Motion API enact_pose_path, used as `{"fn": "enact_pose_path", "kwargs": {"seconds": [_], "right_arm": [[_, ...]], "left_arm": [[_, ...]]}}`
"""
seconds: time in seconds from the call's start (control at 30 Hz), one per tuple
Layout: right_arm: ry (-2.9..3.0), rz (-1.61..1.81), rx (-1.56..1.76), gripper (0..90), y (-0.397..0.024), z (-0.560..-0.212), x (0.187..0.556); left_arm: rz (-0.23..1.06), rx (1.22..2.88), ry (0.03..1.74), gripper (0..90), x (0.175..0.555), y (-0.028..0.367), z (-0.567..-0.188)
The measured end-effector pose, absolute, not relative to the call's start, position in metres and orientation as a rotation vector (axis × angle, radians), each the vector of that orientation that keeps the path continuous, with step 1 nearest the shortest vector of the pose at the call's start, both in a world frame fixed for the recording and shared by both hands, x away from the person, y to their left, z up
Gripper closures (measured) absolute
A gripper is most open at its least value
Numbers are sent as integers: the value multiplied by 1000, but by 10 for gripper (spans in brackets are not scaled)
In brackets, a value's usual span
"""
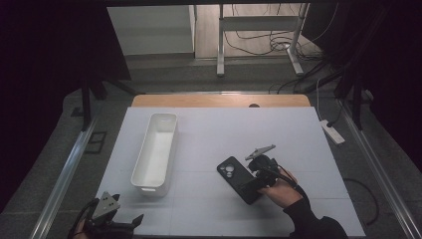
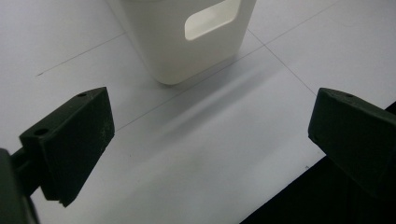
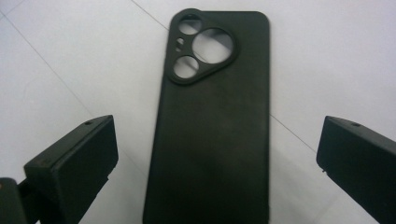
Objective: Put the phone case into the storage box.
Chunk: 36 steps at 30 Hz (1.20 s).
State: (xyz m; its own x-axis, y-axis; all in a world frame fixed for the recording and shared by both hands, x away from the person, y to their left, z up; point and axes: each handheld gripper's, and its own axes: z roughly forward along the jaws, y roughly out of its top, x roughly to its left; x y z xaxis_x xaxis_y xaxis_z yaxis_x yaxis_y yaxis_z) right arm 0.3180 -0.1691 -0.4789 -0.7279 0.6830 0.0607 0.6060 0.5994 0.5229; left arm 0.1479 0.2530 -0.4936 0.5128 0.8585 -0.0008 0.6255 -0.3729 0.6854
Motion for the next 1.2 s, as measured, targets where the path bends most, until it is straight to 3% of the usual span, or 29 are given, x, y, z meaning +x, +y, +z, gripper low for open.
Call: {"fn": "enact_pose_path", "kwargs": {"seconds": [1.2], "right_arm": [[2665,636,1023,0,-156,-521,318]], "left_arm": [[459,2106,1217,5,148,256,-494]]}}
